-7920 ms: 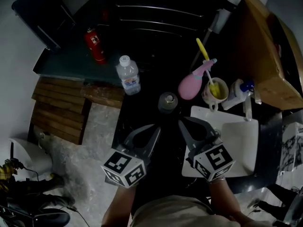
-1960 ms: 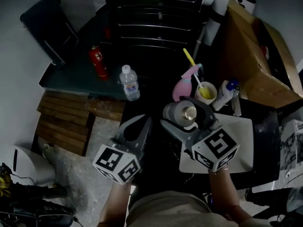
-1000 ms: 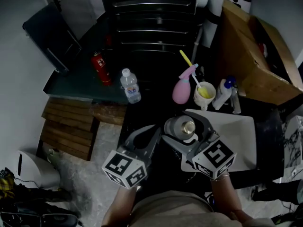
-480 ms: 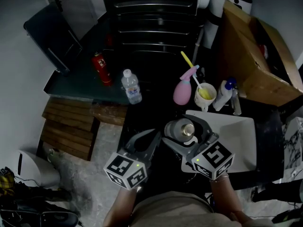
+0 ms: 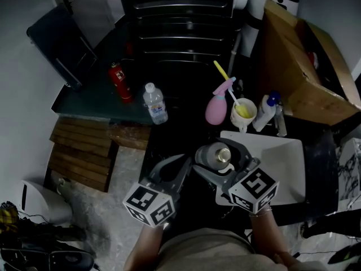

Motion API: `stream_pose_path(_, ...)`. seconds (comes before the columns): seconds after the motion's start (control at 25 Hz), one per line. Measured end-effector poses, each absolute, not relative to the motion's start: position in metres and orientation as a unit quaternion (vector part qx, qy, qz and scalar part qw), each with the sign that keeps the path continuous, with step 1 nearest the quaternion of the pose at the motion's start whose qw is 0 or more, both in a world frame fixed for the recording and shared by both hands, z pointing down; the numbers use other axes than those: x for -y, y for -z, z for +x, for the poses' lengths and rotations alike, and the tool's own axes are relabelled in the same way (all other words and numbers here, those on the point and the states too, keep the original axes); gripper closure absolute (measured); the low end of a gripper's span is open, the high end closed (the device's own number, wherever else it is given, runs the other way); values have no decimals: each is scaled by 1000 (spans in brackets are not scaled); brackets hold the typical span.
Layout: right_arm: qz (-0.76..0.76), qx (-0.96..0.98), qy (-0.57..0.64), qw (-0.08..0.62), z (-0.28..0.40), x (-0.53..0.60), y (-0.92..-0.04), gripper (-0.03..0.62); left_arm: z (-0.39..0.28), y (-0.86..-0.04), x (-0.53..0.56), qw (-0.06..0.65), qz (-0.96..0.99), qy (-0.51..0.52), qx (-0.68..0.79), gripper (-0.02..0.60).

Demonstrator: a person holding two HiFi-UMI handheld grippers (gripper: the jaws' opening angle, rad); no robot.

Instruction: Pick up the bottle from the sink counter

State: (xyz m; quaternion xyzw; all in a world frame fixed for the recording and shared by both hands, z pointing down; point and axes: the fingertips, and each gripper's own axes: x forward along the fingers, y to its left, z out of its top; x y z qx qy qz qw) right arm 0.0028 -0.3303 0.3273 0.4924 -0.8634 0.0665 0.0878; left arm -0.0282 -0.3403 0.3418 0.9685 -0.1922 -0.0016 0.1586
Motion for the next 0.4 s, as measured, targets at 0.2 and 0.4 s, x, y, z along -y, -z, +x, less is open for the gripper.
stream_pose_path(0.2, 485, 868, -69, 87, 0, 330, -328, 256, -30, -344, 340, 164, 968, 2, 193, 574)
stream_pose_path(0.4, 489, 865, -64, 97, 0, 331, -330, 256, -30, -346, 341, 166, 967, 3, 195, 574)
